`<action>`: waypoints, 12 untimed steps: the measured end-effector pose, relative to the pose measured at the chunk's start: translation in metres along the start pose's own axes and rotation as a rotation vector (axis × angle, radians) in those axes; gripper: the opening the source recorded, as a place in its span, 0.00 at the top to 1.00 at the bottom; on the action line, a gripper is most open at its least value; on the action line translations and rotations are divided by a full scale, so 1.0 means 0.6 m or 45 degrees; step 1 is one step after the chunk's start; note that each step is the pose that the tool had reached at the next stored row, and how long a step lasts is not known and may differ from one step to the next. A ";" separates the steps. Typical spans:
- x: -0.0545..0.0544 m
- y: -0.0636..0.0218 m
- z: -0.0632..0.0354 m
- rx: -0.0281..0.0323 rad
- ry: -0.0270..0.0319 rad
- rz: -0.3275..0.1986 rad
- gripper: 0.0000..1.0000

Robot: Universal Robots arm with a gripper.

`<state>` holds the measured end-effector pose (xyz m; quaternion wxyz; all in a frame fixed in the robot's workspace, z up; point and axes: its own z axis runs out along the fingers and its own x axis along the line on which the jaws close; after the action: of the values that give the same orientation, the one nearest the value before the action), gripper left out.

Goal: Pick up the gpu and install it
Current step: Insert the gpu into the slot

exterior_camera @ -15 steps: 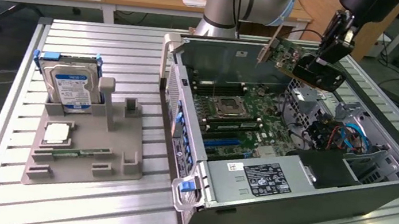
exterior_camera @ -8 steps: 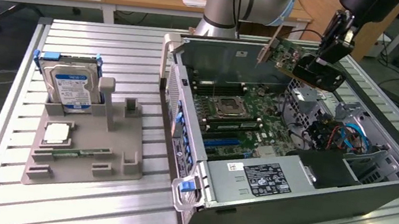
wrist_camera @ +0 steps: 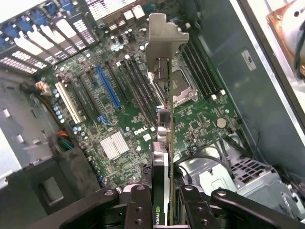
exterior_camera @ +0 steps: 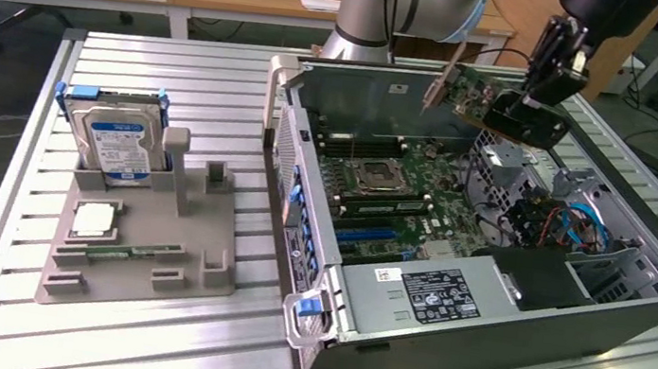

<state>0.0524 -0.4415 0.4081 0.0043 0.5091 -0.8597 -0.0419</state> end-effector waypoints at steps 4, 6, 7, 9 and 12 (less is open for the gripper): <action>0.000 0.000 0.000 -0.0006 0.0048 -0.083 0.73; 0.000 0.000 0.001 -0.0006 0.0060 -0.121 0.73; 0.000 0.000 0.001 -0.0004 0.0062 -0.139 0.73; 0.000 0.000 0.001 0.0001 0.0060 -0.175 0.73; 0.000 0.000 0.001 0.0006 0.0058 -0.229 0.73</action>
<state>0.0525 -0.4415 0.4073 0.0023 0.5842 -0.8106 -0.0407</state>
